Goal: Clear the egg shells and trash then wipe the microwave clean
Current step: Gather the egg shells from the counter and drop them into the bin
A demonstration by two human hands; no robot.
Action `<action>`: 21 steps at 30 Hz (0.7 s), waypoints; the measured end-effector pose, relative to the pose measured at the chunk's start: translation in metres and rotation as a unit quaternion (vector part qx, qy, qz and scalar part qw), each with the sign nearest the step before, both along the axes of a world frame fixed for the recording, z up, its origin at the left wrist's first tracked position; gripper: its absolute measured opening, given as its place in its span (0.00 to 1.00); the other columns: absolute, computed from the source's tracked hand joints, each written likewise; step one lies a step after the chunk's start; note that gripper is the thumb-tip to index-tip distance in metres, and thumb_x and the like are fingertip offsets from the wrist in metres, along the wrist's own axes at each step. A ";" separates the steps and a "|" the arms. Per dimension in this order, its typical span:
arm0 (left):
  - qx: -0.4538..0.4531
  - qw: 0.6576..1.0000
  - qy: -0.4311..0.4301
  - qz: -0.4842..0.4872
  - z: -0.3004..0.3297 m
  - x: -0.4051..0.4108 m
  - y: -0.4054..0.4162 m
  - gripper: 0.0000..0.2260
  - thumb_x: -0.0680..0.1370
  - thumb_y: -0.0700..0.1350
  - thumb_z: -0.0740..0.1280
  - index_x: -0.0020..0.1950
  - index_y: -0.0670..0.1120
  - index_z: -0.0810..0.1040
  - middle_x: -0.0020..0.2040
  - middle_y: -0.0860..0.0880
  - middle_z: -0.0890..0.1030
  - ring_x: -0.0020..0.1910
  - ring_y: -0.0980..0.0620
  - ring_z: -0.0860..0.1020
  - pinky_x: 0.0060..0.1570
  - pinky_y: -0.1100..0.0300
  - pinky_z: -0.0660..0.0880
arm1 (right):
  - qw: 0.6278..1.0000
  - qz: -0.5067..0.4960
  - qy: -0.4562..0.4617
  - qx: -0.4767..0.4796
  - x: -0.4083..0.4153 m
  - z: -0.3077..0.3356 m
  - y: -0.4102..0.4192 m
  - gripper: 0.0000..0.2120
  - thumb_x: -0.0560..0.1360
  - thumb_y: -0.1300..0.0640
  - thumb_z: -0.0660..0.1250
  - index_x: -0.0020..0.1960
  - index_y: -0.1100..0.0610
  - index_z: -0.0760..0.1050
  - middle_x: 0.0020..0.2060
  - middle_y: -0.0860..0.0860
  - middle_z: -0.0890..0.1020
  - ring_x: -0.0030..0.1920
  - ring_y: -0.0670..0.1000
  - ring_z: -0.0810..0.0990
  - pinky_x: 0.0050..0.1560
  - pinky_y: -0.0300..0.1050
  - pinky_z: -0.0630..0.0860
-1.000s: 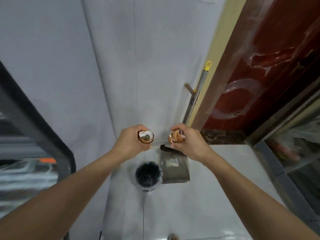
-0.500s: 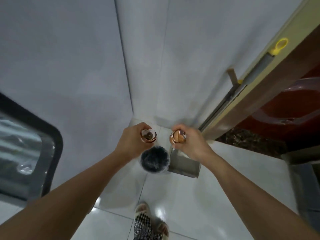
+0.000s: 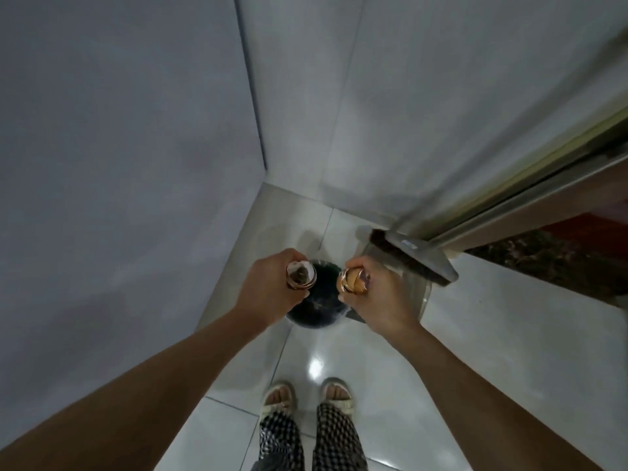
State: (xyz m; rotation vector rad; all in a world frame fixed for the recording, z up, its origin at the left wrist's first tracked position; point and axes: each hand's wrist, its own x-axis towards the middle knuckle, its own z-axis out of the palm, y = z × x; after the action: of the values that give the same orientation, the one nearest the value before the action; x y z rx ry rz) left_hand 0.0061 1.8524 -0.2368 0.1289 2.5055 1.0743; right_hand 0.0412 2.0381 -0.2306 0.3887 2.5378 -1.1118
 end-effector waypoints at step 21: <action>-0.107 0.994 -0.022 0.030 -0.369 0.003 0.039 0.17 0.66 0.36 0.71 0.53 0.46 0.77 0.49 0.47 0.82 0.48 0.46 0.80 0.44 0.52 0.78 | 0.997 0.030 -0.055 0.043 -0.021 -0.376 0.001 0.24 0.66 0.63 0.76 0.60 0.56 0.73 0.56 0.52 0.77 0.56 0.52 0.76 0.56 0.42 0.72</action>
State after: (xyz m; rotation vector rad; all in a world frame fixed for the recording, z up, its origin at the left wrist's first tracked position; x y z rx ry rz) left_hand 0.0094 1.8917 -0.6055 -0.0312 2.5791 0.8126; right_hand 0.0204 2.0390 -0.6071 0.3834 2.4893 -0.9357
